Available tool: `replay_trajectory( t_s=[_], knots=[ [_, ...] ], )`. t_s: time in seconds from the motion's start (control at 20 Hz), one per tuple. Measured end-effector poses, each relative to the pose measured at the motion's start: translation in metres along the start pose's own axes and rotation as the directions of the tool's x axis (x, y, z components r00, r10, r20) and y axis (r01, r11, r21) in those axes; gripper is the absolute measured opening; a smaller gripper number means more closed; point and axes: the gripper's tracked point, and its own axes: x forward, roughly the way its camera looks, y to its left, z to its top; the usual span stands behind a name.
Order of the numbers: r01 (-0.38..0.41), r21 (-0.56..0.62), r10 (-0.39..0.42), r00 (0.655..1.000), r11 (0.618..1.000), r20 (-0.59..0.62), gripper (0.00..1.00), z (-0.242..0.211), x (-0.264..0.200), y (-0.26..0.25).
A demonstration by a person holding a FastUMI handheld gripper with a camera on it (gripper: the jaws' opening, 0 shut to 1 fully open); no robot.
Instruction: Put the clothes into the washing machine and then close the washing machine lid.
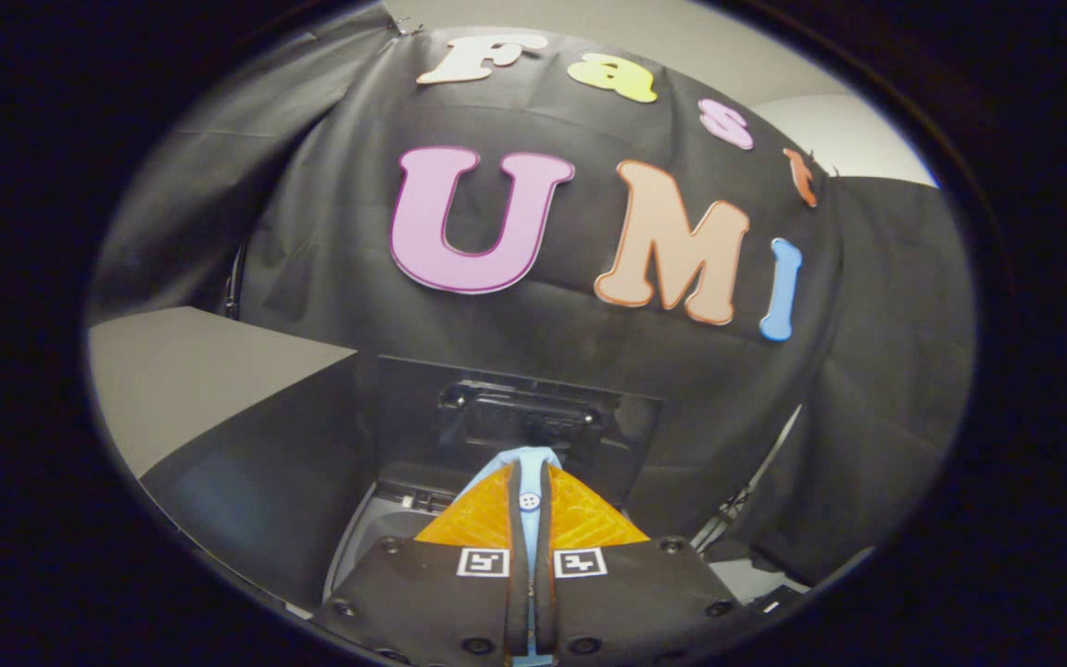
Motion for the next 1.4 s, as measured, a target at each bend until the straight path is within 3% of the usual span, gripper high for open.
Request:
replay_trajectory(
  t_s=[0.3,0.7,0.9,1.0,1.4],
  knots=[
    [-0.021,0.003,0.021,0.992,1.000,-0.122,0.03,-0.056,0.039,0.013],
    [0.013,0.125,0.002,0.993,0.992,-0.122,0.03,-0.081,0.065,0.006],
    [-0.028,0.237,0.038,0.998,0.971,-0.039,0.56,-0.056,0.071,0.009],
    [-0.013,0.251,0.022,0.999,0.968,-0.033,0.83,-0.054,0.069,0.002],
    [-0.031,0.224,0.040,0.998,0.974,-0.038,0.94,-0.056,0.060,0.009]
  ],
)
